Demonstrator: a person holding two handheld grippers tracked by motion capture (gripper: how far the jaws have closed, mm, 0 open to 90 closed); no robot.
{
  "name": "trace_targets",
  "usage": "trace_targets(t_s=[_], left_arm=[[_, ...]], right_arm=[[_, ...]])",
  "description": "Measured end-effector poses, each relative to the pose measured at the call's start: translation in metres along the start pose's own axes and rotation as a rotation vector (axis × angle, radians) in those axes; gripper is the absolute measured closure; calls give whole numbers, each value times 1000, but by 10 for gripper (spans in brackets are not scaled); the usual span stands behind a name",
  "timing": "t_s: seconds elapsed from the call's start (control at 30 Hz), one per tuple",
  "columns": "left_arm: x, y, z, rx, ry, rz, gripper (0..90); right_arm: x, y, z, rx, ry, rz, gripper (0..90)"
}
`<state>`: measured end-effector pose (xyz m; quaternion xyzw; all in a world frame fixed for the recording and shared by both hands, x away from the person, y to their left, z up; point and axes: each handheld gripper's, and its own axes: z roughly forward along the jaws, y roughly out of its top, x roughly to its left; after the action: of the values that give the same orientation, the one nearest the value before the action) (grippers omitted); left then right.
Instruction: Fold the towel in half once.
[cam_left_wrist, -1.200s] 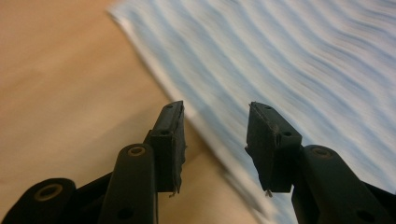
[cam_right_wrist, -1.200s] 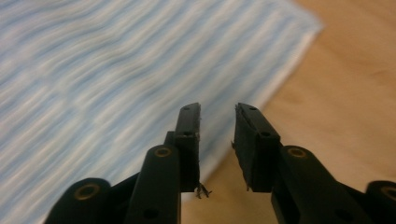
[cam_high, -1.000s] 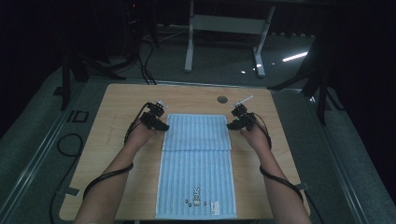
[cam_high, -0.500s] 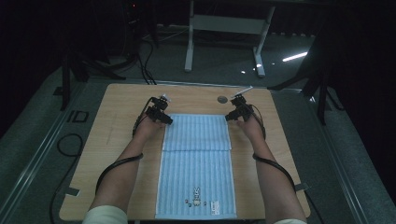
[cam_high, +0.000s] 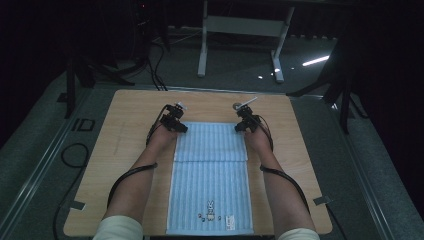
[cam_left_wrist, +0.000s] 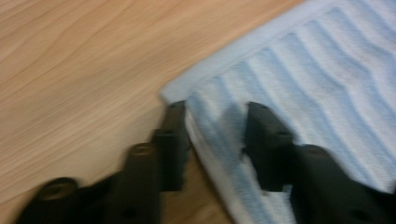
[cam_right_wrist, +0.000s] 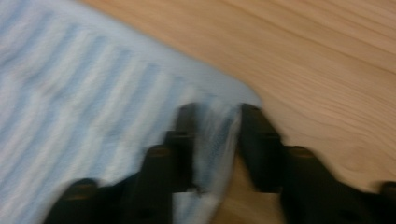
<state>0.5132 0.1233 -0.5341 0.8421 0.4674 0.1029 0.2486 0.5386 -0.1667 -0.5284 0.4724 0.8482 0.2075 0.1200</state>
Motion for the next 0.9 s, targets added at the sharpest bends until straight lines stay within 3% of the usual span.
trace_targets(t_s=[0.03,0.07,0.1,0.13,0.17,0.2,0.3,0.33,0.6,0.9], left_arm=[[0,1,0,9,-9,-1,750],[0,1,0,9,-9,-1,815],[-1,1,-1,7,-9,-3,815],[-1,0,-8,-50,2,-6,859],[-1,0,-8,-50,2,-6,863],[-1,0,-16,-93,-2,-20,867],[0,1,-20,-106,-16,-21,868],[1,5,-33,-142,-35,-29,868],[-5,15,-69,-206,-26,8,867],[-1,36,-102,-248,-5,17,866]], right_arm=[[2,1,0,6,7,-7,828],[2,1,0,6,7,-7,828],[4,1,0,16,14,-14,859],[7,3,-3,8,-26,-37,874],[7,3,-3,8,-26,-37,874],[7,4,-10,-21,-13,-37,875],[6,5,-13,-34,-14,-49,876],[1,8,-27,-59,-12,-52,875],[-8,20,-65,-140,-7,-51,875],[-9,39,-97,-209,-18,-87,875]])
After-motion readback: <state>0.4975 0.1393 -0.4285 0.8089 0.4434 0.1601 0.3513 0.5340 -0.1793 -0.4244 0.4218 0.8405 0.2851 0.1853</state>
